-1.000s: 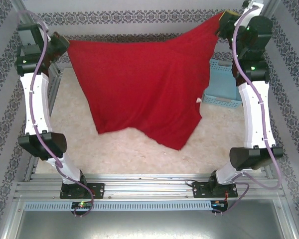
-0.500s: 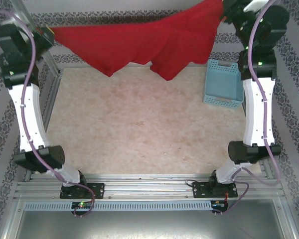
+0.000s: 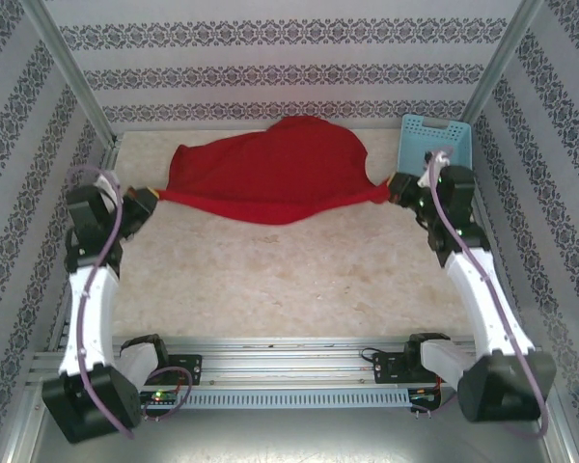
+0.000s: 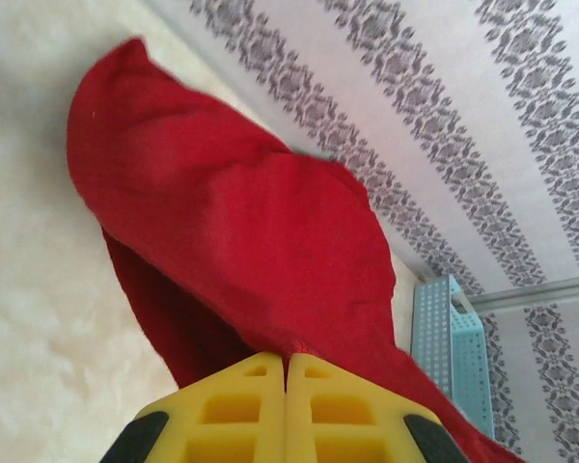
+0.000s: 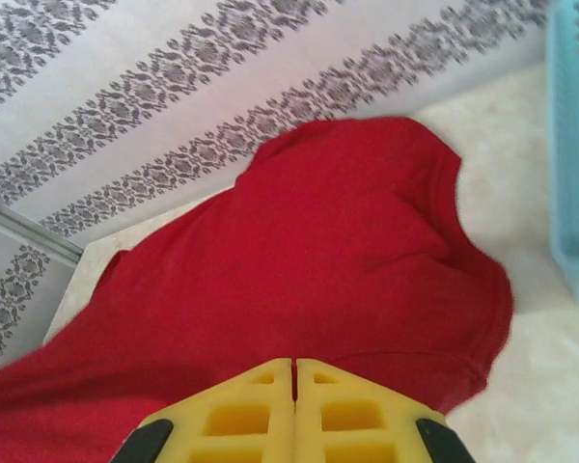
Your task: Fold the inside-out t-shirt
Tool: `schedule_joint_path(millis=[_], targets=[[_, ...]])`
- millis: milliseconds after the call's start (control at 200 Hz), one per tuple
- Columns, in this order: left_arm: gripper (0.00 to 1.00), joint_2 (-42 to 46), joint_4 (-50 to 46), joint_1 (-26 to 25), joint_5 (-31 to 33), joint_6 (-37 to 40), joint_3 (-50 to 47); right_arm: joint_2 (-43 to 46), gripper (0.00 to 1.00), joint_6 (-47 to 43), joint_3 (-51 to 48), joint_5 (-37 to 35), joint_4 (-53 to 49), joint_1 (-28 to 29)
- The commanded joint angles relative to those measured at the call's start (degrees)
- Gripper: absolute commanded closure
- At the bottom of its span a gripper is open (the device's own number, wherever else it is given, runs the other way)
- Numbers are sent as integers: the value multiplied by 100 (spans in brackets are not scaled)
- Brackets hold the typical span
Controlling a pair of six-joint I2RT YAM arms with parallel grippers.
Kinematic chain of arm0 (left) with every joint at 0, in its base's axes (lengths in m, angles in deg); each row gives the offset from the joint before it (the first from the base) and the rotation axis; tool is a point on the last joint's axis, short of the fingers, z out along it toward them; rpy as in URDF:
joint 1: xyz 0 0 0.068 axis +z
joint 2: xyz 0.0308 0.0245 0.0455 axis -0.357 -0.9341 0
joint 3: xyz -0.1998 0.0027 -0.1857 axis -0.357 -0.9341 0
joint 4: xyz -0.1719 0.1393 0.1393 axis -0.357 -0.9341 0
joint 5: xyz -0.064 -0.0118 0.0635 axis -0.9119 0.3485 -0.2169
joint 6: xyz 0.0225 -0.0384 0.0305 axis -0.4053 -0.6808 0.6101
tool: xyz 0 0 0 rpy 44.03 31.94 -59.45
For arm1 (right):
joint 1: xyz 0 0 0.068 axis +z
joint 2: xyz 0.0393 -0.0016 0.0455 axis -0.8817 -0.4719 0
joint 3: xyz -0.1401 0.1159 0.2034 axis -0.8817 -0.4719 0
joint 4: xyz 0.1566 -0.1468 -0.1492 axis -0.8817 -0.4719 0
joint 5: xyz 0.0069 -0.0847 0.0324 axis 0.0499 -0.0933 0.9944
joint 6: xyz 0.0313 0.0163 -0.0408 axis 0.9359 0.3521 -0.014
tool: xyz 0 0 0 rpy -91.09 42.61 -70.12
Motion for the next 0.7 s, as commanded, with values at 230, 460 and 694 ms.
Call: schedule_joint_path(millis=[230,460,694], targets=[[98,1625,-2031,-66,584,-515,-1407,1994,100,1374,-2202,3,-1221,-1148],[91,3201,-3022,-75,723,-1025,-2251,3013,100,1872,-2655,-265,-2006,-1274],[89,4408,-4488,-75,968,-1126,-2332,3595,96,2211,-2857,-579,-3023,-1275]])
